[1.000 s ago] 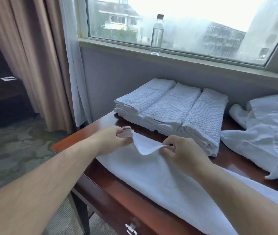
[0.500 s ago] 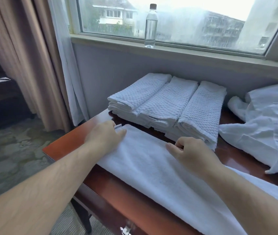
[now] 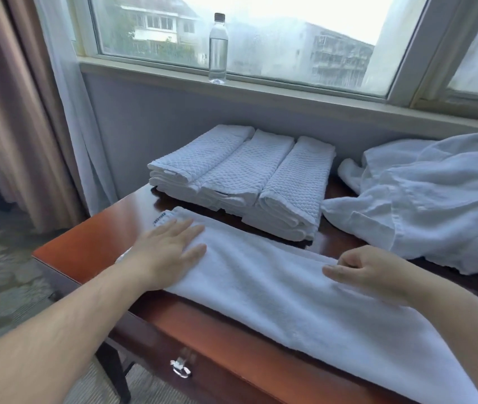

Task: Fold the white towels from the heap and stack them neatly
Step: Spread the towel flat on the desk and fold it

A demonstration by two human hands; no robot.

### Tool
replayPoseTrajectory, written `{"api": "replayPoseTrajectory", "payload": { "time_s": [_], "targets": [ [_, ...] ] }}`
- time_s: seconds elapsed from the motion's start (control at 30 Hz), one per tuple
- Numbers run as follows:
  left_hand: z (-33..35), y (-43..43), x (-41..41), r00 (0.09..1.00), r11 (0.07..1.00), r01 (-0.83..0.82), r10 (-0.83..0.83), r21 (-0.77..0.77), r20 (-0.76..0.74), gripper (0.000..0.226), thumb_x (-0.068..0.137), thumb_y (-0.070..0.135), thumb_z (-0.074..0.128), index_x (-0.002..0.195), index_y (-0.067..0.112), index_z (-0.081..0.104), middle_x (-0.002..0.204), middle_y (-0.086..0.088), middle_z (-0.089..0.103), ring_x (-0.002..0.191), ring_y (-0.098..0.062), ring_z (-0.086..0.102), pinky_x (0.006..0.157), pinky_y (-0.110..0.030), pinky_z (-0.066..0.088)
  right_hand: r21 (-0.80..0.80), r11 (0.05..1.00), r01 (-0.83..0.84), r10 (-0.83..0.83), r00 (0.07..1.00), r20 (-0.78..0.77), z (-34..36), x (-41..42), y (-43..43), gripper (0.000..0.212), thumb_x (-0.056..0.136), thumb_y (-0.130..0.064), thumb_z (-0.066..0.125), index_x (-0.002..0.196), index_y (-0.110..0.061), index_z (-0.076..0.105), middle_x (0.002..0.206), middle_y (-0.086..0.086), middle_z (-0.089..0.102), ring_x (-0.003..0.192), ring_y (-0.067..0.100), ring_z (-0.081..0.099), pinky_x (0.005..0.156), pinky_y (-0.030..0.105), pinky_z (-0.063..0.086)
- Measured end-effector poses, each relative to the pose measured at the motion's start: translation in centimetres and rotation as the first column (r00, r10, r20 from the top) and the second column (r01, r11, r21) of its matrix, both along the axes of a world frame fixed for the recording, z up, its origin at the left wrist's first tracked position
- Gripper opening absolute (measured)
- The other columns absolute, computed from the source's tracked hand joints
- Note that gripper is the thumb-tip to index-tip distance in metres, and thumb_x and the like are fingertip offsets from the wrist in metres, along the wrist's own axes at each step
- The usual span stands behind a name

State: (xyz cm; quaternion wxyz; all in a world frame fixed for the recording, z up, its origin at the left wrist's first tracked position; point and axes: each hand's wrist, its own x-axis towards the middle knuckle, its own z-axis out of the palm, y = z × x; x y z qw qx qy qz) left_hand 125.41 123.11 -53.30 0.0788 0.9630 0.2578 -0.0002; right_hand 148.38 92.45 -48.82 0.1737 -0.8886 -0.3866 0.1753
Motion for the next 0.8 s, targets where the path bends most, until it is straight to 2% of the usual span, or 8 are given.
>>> {"api": "replayPoseTrajectory", "payload": {
  "time_s": [0.1, 0.17, 0.37, 0.47, 0.53, 0.6, 0.7, 0.8],
  "targets": [
    [0.0, -1.2, 0.9, 0.993, 0.993, -0.119, 0.119, 0.011, -0.012, 0.059, 0.101, 0.058, 0.016, 0.157, 0.041, 0.011, 0.168, 0.009, -0.001, 0.154, -0.015, -0.004, 0.123, -0.047, 0.004, -0.027, 1.000, 0.007, -0.007, 1.000, 0.017, -0.1, 1.1, -2.7, 0.047, 0.083, -0.066, 0.064, 0.053, -0.032, 0.053, 0.049, -0.013, 0.046, 0.045, 0.002, 0.040, 0.050, 0.019, 0.032],
    [0.0, -3.3, 1.8, 0.993, 0.992, -0.121, 0.120, 0.021, 0.009, 0.059, 0.101, 0.053, 0.017, 0.158, 0.035, 0.013, 0.168, 0.002, 0.002, 0.154, -0.020, -0.002, 0.122, -0.050, 0.004, -0.049, 0.998, 0.035, -0.031, 0.997, 0.069, -0.6, 1.7, -3.8, 0.041, 0.082, -0.063, 0.065, 0.054, -0.034, 0.057, 0.051, -0.013, 0.052, 0.046, 0.001, 0.046, 0.053, 0.021, 0.036],
    [0.5, -11.0, 5.8, 0.970, 0.971, 0.235, -0.232, -0.048, 0.071, 0.058, 0.103, 0.053, 0.026, 0.158, 0.036, 0.017, 0.168, 0.006, 0.002, 0.153, -0.014, -0.003, 0.124, -0.041, -0.001, 0.140, 0.982, 0.128, -0.154, 0.970, 0.189, -1.6, 2.3, -3.6, 0.039, 0.090, -0.049, 0.063, 0.068, -0.017, 0.061, 0.063, -0.007, 0.061, 0.058, 0.010, 0.054, 0.056, 0.030, 0.040],
    [1.1, -13.1, 8.7, 0.931, 0.943, 0.329, -0.316, -0.048, 0.181, 0.052, 0.103, 0.048, 0.038, 0.153, 0.033, 0.033, 0.162, 0.007, 0.025, 0.150, -0.014, 0.016, 0.122, -0.033, 0.010, 0.117, 0.984, 0.135, -0.156, 0.966, 0.204, -1.3, 2.2, -4.2, 0.040, 0.087, -0.052, 0.065, 0.066, -0.019, 0.061, 0.067, -0.004, 0.064, 0.059, 0.010, 0.056, 0.055, 0.028, 0.041],
    [1.6, -13.9, 10.4, 0.917, 0.933, 0.349, -0.320, -0.090, 0.238, 0.046, 0.098, 0.048, 0.053, 0.141, 0.031, 0.050, 0.147, 0.006, 0.045, 0.138, -0.016, 0.033, 0.116, -0.033, 0.024, 0.052, 0.985, 0.162, -0.170, 0.958, 0.231, -1.1, 2.3, -5.7, 0.042, 0.085, -0.056, 0.066, 0.065, -0.020, 0.060, 0.067, -0.004, 0.064, 0.061, 0.011, 0.058, 0.056, 0.029, 0.041],
    [2.1, -13.9, 11.8, 0.911, 0.926, 0.361, -0.324, -0.112, 0.253, 0.032, 0.091, 0.050, 0.064, 0.117, 0.032, 0.062, 0.122, 0.011, 0.055, 0.120, -0.014, 0.042, 0.107, -0.034, 0.035, 0.010, 0.978, 0.211, -0.205, 0.941, 0.270, -0.8, 2.9, -7.7, 0.044, 0.083, -0.061, 0.066, 0.066, -0.021, 0.061, 0.068, -0.006, 0.065, 0.064, 0.012, 0.060, 0.057, 0.030, 0.043],
    [2.3, -13.0, 13.2, 0.905, 0.916, 0.393, -0.372, -0.073, 0.205, 0.020, 0.091, 0.049, 0.063, 0.089, 0.031, 0.056, 0.092, 0.017, 0.050, 0.099, -0.014, 0.046, 0.088, -0.033, 0.042, 0.018, 0.970, 0.242, -0.239, 0.940, 0.245, -0.8, 3.6, -11.0, 0.048, 0.081, -0.068, 0.064, 0.065, -0.023, 0.062, 0.064, -0.008, 0.064, 0.060, 0.006, 0.057, 0.056, 0.030, 0.042],
    [1.7, -12.6, 13.9, 0.905, 0.926, 0.370, -0.342, -0.075, 0.253, 0.027, 0.096, 0.048, 0.057, 0.083, 0.027, 0.045, 0.083, 0.011, 0.051, 0.083, -0.018, 0.050, 0.069, -0.033, 0.038, 0.043, 0.966, 0.254, -0.257, 0.941, 0.219, -0.9, 3.8, -13.7, 0.047, 0.078, -0.070, 0.064, 0.060, -0.027, 0.057, 0.055, -0.014, 0.059, 0.049, 0.003, 0.051, 0.051, 0.025, 0.035]
  ]
}}
